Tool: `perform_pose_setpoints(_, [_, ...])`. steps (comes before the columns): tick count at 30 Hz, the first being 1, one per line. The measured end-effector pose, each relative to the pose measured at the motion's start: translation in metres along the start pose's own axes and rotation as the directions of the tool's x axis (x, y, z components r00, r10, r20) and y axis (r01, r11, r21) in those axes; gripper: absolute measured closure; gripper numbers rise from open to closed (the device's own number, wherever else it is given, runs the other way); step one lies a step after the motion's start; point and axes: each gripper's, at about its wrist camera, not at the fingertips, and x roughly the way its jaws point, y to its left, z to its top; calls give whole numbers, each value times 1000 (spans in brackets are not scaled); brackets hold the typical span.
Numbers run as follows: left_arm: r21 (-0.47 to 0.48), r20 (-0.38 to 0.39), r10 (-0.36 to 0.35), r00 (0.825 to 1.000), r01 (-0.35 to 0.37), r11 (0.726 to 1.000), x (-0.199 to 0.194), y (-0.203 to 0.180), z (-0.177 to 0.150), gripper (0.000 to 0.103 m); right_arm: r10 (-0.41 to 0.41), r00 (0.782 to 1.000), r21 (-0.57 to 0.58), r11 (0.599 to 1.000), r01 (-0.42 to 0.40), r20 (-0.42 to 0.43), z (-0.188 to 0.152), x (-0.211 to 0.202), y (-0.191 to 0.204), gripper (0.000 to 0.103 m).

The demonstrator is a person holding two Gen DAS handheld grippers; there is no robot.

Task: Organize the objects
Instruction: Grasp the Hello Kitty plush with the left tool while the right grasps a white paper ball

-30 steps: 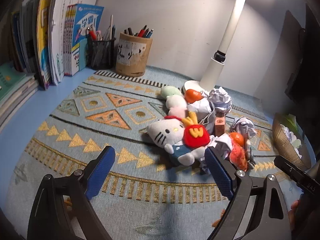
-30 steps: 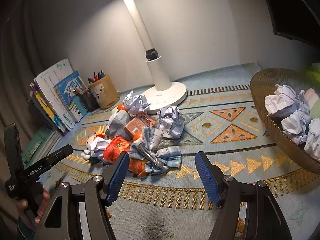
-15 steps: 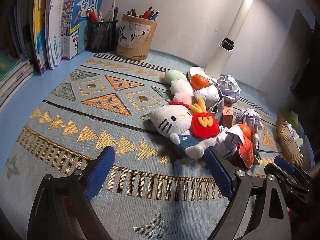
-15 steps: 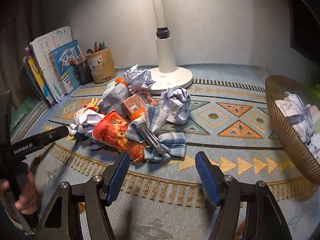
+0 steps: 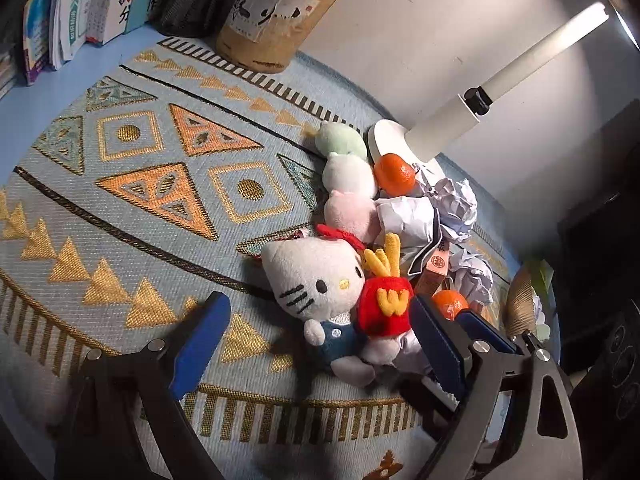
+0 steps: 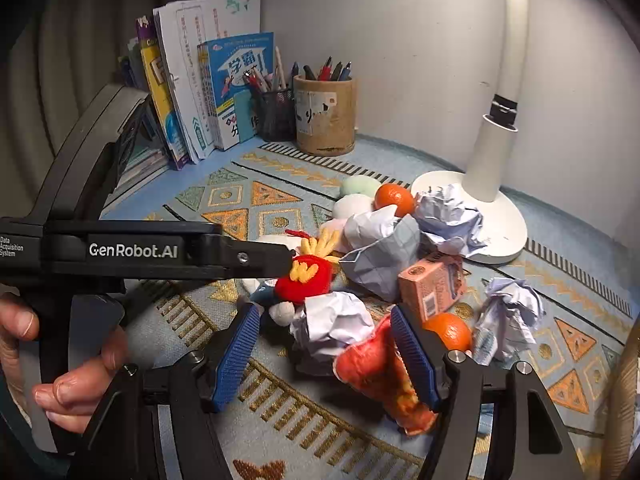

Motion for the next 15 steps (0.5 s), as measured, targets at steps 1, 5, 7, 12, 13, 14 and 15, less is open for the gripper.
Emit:
perform_pose_setpoints(1, [2, -6, 6, 1000, -6, 1000, 4, -2, 1, 13, 3, 1000, -6, 1000, -4, -6, 1, 5, 1, 38])
perform_pose_setpoints(5, [49, 1, 41, 999, -41, 998, 15, -18, 5, 14, -2, 1000, -52, 999, 2, -4, -4, 11, 5, 62])
perform_pose_setpoints(7, [82, 17, 89, 996, -90, 993, 20, -27, 5, 16, 3, 1000, -53, 999, -3, 10, -7, 8, 2, 64])
perform_pose_setpoints(12, [194, 59, 178, 982, -186, 963, 29, -48, -3, 43, 53, 998, 5, 999, -53, 44, -16, -2, -10, 65])
perform_pose_setpoints(13, [205, 65, 178, 982, -187, 961, 28, -48, -3, 48, 65, 997, 18, 998, -66, 50, -18, -4, -12, 65])
perform_pose_setpoints(14, [203, 58, 167, 984, -175, 963, 27, -47, -3, 48, 80, 995, 30, 996, -82, 54, -19, -6, -13, 65])
perform_pose_setpoints(15, [196, 51, 147, 988, -154, 968, 24, -43, -2, 48, 97, 994, 41, 994, -99, 58, -19, -8, -14, 65])
